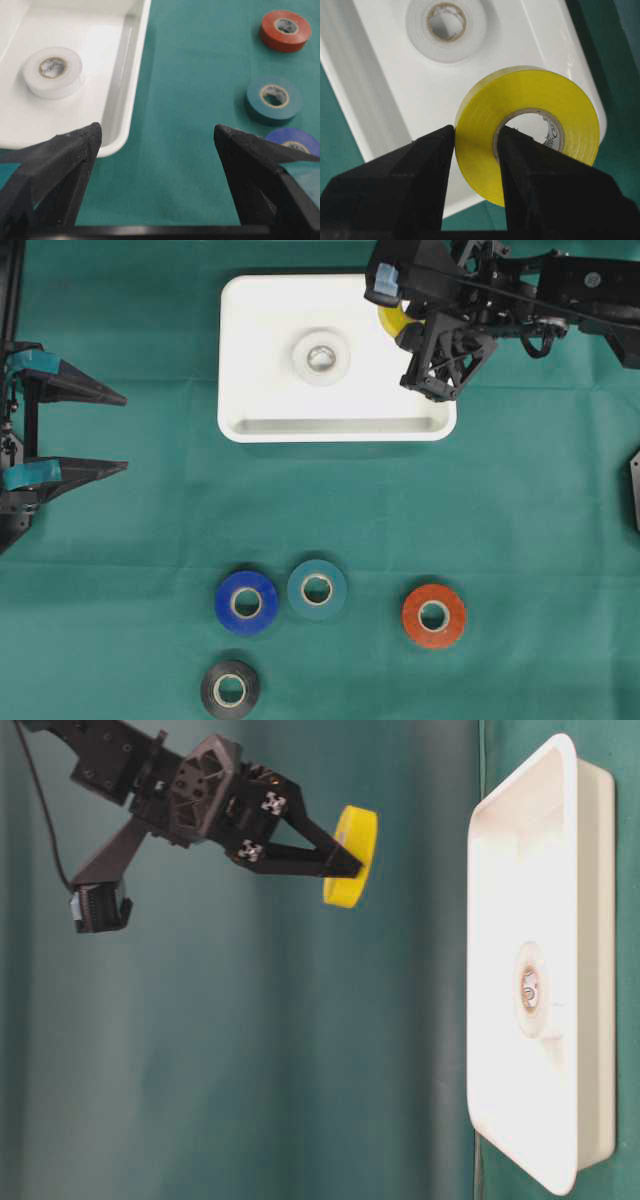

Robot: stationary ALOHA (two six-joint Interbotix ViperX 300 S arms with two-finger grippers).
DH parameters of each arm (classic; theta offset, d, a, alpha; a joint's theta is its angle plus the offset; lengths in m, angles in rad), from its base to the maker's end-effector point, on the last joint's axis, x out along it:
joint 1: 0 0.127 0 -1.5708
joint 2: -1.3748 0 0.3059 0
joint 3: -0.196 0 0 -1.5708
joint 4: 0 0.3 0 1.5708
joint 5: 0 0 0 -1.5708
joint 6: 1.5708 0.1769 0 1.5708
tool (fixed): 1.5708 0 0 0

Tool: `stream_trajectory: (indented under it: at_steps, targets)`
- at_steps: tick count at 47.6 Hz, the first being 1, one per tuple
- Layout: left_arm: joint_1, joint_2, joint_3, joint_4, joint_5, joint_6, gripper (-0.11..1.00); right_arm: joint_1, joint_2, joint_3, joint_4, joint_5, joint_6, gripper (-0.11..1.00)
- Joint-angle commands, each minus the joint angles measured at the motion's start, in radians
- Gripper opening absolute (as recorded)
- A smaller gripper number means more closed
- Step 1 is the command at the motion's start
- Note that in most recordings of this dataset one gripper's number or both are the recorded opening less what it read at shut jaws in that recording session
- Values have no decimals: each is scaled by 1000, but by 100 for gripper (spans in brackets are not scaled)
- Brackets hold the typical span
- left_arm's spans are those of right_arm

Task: Pick up the tape from a random location and place it into the white case.
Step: 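Lower the yellow roll into the tray and open the right gripper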

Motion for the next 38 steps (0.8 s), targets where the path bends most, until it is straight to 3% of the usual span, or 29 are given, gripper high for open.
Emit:
stream_trajectory:
  at_steps: [1, 21, 38]
  targets:
    - [2, 8, -11, -2, -5, 0, 96, -3, 0, 6, -3, -35, 5, 31]
    - [2, 8, -11, -2, -5, 0, 96, -3, 176, 101, 12, -261, 64, 31]
    - [2, 9, -11, -2, -5, 2, 96, -3, 235, 115, 11, -330, 67, 31]
